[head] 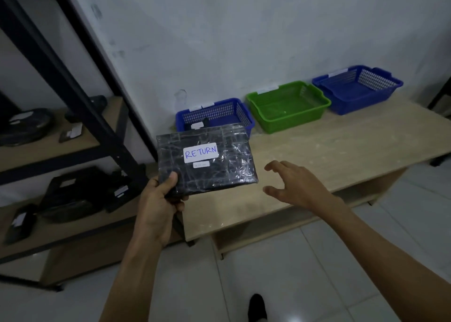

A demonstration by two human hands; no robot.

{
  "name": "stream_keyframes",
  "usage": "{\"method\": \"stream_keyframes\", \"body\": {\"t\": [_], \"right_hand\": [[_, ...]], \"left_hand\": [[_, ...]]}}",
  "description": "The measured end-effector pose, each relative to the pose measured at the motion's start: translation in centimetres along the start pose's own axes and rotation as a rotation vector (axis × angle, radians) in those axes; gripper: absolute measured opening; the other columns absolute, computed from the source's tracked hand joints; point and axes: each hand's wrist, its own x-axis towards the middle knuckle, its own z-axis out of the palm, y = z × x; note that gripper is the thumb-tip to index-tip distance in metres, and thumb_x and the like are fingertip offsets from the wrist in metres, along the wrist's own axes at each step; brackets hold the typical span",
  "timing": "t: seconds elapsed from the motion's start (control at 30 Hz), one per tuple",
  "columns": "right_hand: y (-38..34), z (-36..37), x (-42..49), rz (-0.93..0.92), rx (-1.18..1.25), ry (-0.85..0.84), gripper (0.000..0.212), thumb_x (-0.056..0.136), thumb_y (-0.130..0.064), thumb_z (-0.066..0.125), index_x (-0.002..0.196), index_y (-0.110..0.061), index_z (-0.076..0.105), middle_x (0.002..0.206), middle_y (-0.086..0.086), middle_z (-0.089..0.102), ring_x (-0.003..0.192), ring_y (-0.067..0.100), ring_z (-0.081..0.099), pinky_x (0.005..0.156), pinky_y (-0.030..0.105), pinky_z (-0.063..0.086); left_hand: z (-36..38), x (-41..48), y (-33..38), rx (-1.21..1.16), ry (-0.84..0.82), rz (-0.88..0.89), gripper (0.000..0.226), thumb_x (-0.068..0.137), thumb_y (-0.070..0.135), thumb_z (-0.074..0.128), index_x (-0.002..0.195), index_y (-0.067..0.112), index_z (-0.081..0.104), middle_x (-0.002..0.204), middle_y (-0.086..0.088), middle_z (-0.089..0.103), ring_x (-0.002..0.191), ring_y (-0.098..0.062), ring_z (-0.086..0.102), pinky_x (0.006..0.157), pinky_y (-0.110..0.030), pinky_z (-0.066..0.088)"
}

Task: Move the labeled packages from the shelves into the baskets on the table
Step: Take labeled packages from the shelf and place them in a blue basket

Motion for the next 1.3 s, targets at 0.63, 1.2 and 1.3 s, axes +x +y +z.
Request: {"method": "stream_keyframes", "body": {"t": [0.63, 1.2, 1.3], "right_hand": [[13.1, 3.7, 22.8, 0.023, 0.101, -0.210, 0.052, 0.085, -0.040, 0.061, 0.130, -0.021, 0.044, 0.128, 0.004, 0.052, 0.114, 0.024, 0.054, 0.087, 0.035, 0.046], [17.9, 9.0, 36.9, 0.173, 0.369, -0.192, 0.056, 0.086, -0.031, 0.063, 0.135, -0.018, 0.038, 0.131, 0.010, 0.051, 0.107, 0.028, 0.057, 0.084, 0.044, 0.050], [17.4, 10.6, 38.5, 0.213, 0.399, -0.153, 0.059, 0.086, -0.032, 0.062, 0.136, -0.020, 0.034, 0.132, 0.007, 0.050, 0.098, 0.029, 0.060, 0.082, 0.042, 0.050]], "left_hand": [[11.6, 24.3, -5.3, 0.066, 0.131, -0.166, 0.025, 0.096, 0.018, 0.053, 0.120, 0.013, 0.054, 0.091, -0.003, 0.068, 0.052, -0.011, 0.059, 0.044, -0.023, 0.039], [17.4, 41.0, -7.5, 0.086, 0.286, -0.308, 0.019, 0.095, 0.019, 0.055, 0.112, 0.011, 0.055, 0.097, -0.005, 0.069, 0.054, -0.013, 0.059, 0.045, -0.028, 0.043], [16.9, 44.4, -8.3, 0.129, 0.288, -0.321, 0.021, 0.096, 0.021, 0.055, 0.115, 0.012, 0.054, 0.101, -0.005, 0.069, 0.057, -0.013, 0.059, 0.045, -0.026, 0.045]]}}
